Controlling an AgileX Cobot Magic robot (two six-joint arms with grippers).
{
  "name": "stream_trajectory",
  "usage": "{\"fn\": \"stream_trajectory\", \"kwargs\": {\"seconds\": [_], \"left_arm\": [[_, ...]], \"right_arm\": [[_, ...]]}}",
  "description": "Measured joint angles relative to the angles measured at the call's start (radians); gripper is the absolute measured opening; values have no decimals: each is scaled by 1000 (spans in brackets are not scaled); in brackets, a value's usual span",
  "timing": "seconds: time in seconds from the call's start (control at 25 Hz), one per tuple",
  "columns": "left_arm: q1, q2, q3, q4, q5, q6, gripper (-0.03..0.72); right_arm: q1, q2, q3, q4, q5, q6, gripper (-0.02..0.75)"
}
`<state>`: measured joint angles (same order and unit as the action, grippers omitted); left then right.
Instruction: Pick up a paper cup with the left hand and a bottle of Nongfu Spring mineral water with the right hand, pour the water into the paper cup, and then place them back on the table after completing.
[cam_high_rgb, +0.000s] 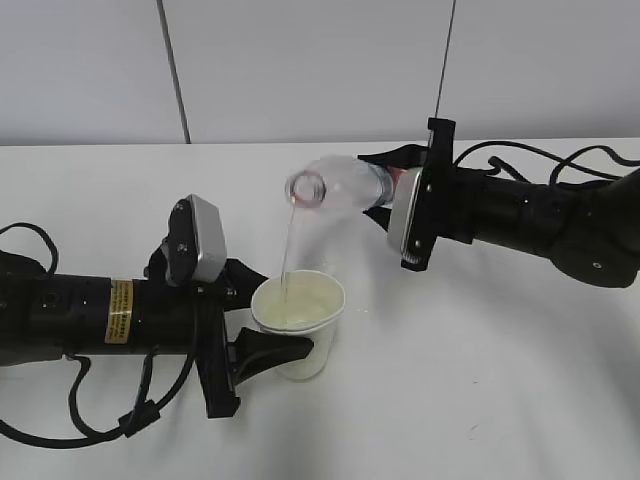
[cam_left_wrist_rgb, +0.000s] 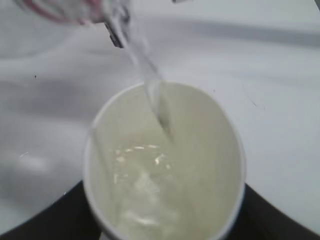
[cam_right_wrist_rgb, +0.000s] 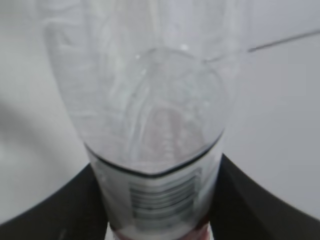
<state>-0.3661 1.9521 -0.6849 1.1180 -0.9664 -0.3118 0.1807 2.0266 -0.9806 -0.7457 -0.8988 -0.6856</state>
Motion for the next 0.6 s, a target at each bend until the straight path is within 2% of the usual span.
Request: {"fn": "stream_trajectory", "kwargs": {"seconds": [0.12, 0.24, 0.36, 0.6], "left_arm": [[6, 0, 0, -80, -1, 1, 403], [21, 0, 0, -216, -1, 16, 403], [29, 0, 0, -334, 4, 55, 403], [29, 3, 0, -443, 11, 105, 403]], "right_arm": [[0, 0, 1, 20, 0, 432, 394], [0, 0, 1, 20, 0, 735, 394], [0, 0, 1, 18, -1, 879, 394], [0, 0, 1, 6, -1, 1068, 391]]}}
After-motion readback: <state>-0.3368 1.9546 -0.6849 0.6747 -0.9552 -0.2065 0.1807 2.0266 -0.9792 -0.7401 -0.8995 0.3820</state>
